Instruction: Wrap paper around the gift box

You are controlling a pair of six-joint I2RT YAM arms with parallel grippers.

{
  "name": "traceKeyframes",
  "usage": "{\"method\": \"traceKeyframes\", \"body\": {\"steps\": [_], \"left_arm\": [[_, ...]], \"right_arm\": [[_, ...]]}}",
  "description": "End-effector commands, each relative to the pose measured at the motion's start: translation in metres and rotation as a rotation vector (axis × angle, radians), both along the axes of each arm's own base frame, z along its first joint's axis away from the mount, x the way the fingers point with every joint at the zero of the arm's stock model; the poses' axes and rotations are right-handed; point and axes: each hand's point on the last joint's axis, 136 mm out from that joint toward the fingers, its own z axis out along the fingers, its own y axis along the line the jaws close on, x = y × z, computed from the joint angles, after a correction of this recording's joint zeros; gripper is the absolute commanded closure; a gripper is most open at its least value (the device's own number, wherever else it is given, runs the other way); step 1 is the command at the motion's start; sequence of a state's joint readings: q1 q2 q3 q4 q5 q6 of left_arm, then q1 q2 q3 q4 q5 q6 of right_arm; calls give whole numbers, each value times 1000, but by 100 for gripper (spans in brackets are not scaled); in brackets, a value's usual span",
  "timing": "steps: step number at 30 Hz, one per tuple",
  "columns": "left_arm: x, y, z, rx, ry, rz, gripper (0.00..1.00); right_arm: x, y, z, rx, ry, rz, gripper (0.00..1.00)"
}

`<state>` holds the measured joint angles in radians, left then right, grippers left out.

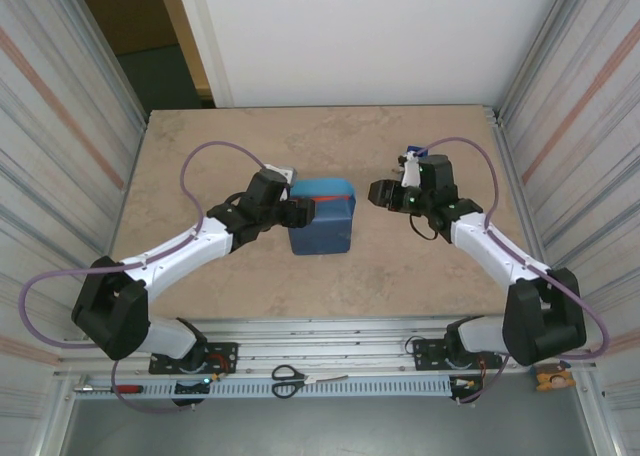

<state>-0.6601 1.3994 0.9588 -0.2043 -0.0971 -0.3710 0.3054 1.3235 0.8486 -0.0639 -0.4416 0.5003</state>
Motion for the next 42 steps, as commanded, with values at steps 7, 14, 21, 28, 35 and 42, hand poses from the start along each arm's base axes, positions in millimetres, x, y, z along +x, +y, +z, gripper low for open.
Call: {"method": "traceKeyframes", "body": {"steps": [7,14,21,28,35,42], "left_arm": [[-14,16,-27,69,81,14,17],[-14,16,-26,67,78,17,18],[-14,17,-26,71,77,17,17],[-13,16,-26,68,76,16,18],[-13,15,-25,61,76,15,18],[-13,14,-26,60,79,12,18]], "right_arm": [[-9,44,-8,65,16,143,53],[-12,56,-20,78,42,188,52],[-19,60,-26,84,62,237,47],[-11,52,-21,122,64,211,43],[8,59,-8,190,51,210,42],[14,67,-15,213,79,237,43]]}}
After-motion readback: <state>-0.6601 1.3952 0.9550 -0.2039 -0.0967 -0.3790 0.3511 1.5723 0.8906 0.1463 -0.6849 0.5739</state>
